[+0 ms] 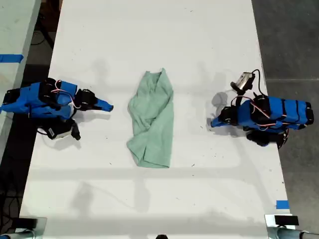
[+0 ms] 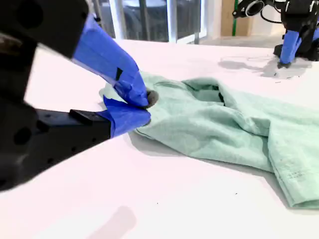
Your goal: Fold t shirt
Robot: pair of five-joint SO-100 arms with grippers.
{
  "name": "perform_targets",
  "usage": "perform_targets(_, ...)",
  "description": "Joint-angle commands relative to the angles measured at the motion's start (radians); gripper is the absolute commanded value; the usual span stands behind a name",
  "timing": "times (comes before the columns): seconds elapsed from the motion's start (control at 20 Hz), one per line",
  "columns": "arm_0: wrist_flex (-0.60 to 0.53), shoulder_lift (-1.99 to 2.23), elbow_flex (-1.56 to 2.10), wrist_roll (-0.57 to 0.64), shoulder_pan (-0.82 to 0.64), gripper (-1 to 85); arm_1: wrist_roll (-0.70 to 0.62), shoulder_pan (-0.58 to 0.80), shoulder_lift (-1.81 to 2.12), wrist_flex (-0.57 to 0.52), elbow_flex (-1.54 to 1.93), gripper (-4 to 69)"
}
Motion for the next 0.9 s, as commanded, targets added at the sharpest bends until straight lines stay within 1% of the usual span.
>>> perform_targets(0.0,0.008,0.006,0.006,-0.025,0.003,-0.1,0.009,0.006,0.011,-0.002,0.038,-1.3)
perform_targets(0.85,0.018,0.006,0.006,-0.034,-0.005,-0.1,0.003,0.009,0.011,-0.002,0.040,-1.3)
